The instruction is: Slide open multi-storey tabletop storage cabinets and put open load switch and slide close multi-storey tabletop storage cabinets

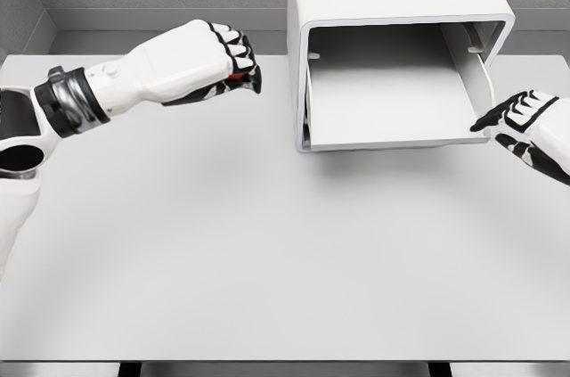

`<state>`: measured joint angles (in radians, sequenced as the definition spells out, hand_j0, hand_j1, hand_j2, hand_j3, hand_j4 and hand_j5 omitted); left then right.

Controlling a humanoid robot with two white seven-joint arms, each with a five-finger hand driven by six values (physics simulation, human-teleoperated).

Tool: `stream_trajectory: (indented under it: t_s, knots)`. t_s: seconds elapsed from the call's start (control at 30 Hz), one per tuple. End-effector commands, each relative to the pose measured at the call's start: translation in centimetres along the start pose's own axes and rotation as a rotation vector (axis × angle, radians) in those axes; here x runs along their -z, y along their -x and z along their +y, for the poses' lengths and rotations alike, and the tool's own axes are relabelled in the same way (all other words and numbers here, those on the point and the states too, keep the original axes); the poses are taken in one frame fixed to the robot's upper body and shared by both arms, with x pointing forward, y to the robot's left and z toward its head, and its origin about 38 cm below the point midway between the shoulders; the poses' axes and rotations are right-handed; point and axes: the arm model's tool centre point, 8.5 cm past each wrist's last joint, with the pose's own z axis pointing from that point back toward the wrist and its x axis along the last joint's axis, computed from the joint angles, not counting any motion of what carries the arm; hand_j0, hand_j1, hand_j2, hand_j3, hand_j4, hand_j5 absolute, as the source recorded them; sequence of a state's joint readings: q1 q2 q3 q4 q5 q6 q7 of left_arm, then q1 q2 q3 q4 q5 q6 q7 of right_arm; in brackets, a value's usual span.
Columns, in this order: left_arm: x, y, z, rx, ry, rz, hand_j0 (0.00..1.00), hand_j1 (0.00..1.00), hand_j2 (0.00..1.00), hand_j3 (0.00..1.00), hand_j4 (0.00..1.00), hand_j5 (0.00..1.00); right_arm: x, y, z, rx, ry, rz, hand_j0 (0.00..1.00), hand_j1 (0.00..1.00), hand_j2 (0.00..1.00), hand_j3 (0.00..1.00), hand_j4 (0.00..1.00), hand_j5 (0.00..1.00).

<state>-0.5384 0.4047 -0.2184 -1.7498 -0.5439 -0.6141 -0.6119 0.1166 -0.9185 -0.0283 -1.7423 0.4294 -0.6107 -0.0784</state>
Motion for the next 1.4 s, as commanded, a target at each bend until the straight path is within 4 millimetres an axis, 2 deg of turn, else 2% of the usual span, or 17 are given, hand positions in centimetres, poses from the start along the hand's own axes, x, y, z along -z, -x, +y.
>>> stream_trajectory:
  t_s: [0.0, 0.2, 0.4, 0.9, 1.13, 1.27, 1.37]
  knots:
    - [0.3, -0.5, 0.5, 0.003, -0.020, -0.014, 0.44, 0.44, 0.44, 0.44, 0.44, 0.44, -0.4, 0.5, -1.2, -0.019, 0.026, 0.017, 0.56, 0.56, 0.56, 0.56, 0.56, 0.56]
    - [1.0, -1.5, 1.0, 0.008, -0.052, -0.040, 0.44, 0.44, 0.44, 0.44, 0.44, 0.44, -2.1, 1.1, -1.8, -0.036, 0.028, 0.066, 0.57, 0.57, 0.57, 0.57, 0.57, 0.57]
    - [1.9, -2.1, 1.3, -0.001, -0.082, -0.058, 0.44, 0.44, 0.44, 0.44, 0.44, 0.44, -2.7, 1.4, -1.2, -0.029, 0.007, 0.084, 0.57, 0.57, 0.57, 0.57, 0.57, 0.57]
    - [5.5, -4.4, 1.1, -0.052, -0.149, -0.121, 0.44, 0.44, 0.44, 0.44, 0.44, 0.44, -4.9, -0.2, 3.7, 0.085, -0.042, 0.130, 0.57, 0.57, 0.57, 0.57, 0.57, 0.57]
    - [7.3, -5.6, 1.1, -0.056, -0.159, -0.149, 0.46, 0.46, 0.46, 0.46, 0.46, 0.46, -5.0, -0.7, 4.8, 0.106, -0.037, 0.141, 0.57, 0.57, 0.57, 0.57, 0.57, 0.57]
    - [8.1, -5.9, 0.8, -0.066, -0.157, -0.154, 0.46, 0.46, 0.46, 0.46, 0.46, 0.46, -5.0, -1.3, 6.3, 0.149, -0.044, 0.156, 0.57, 0.57, 0.57, 0.57, 0.57, 0.57]
    - [9.1, -6.4, 0.4, -0.079, -0.155, -0.165, 0.46, 0.46, 0.46, 0.46, 0.46, 0.46, -5.0, -1.4, 6.3, 0.150, -0.045, 0.154, 0.57, 0.57, 0.57, 0.57, 0.57, 0.57]
